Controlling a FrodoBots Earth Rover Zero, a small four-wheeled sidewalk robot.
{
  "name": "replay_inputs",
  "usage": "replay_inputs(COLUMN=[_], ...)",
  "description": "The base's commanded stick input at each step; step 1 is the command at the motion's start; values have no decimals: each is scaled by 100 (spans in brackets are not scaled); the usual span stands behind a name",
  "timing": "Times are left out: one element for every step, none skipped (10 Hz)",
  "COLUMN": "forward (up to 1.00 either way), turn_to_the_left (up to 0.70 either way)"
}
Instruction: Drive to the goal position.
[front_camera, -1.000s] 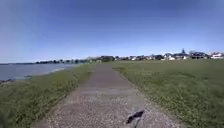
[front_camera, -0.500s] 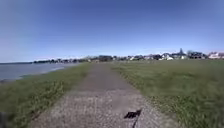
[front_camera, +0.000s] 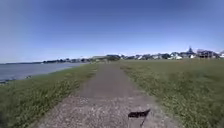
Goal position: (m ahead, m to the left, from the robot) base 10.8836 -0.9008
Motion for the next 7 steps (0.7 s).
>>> replay_inputs(forward=[70,70,70,70,70,70,70], turn_to_the_left=[0,0,0,0,0,0,0])
